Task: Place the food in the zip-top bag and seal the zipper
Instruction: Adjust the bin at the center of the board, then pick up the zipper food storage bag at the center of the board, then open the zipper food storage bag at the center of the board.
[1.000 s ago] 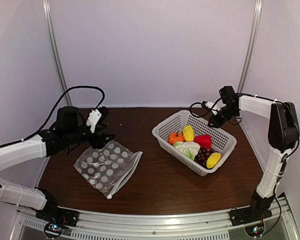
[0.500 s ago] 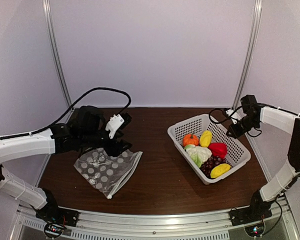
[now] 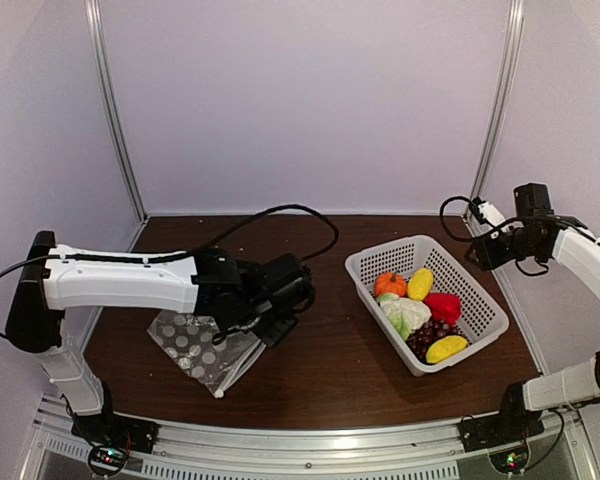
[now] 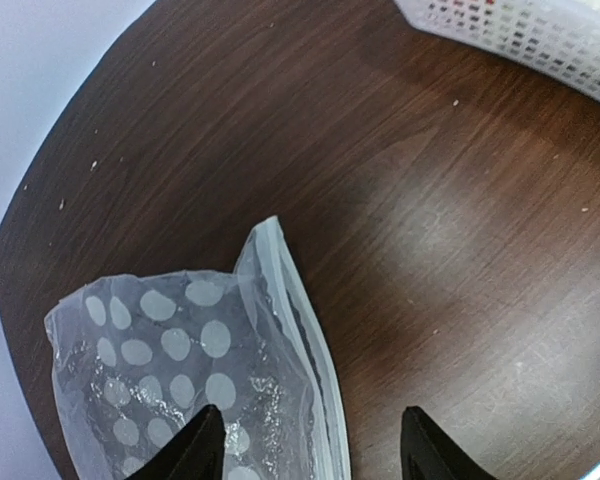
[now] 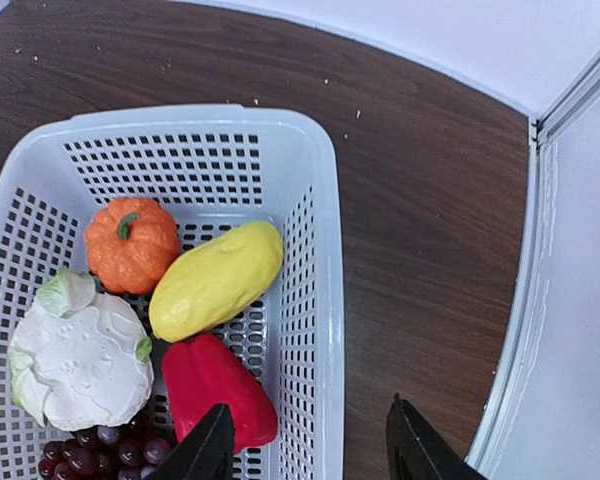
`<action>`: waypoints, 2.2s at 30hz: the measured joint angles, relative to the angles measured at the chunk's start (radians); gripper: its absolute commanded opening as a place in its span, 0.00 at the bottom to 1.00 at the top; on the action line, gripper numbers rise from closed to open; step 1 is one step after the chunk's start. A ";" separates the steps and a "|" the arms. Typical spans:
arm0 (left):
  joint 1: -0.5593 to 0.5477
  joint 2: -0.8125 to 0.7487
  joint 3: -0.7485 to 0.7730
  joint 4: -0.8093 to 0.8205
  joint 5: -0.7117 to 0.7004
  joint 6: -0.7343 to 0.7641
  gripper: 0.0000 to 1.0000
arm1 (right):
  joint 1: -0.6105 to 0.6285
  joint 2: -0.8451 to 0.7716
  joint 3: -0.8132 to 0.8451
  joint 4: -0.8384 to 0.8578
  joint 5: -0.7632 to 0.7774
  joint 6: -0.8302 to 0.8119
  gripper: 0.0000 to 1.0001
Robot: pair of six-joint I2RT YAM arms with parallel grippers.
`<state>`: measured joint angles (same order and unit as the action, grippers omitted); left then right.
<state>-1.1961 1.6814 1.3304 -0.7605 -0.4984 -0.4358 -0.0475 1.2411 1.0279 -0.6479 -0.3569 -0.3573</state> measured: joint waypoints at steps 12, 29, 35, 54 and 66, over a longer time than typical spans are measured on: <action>-0.014 0.260 0.107 -0.297 -0.111 -0.162 0.55 | -0.001 -0.110 -0.103 0.057 -0.122 0.018 0.55; -0.006 0.377 0.242 -0.457 -0.266 -0.207 0.00 | -0.001 -0.150 -0.075 -0.016 -0.233 -0.045 0.58; 0.024 0.200 0.246 -0.421 -0.265 -0.199 0.00 | 0.032 -0.181 0.022 -0.098 -0.301 -0.066 0.66; 0.111 -0.034 0.154 0.226 -0.172 -0.214 0.00 | 0.716 0.323 0.530 0.117 -0.284 0.259 0.74; 0.111 -0.066 0.074 0.397 -0.129 -0.307 0.00 | 0.776 0.533 0.683 0.160 -0.076 0.476 0.66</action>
<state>-1.0855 1.6154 1.4044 -0.3630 -0.6270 -0.7433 0.7284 1.7741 1.7107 -0.4881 -0.4332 0.1192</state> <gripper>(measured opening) 0.004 0.694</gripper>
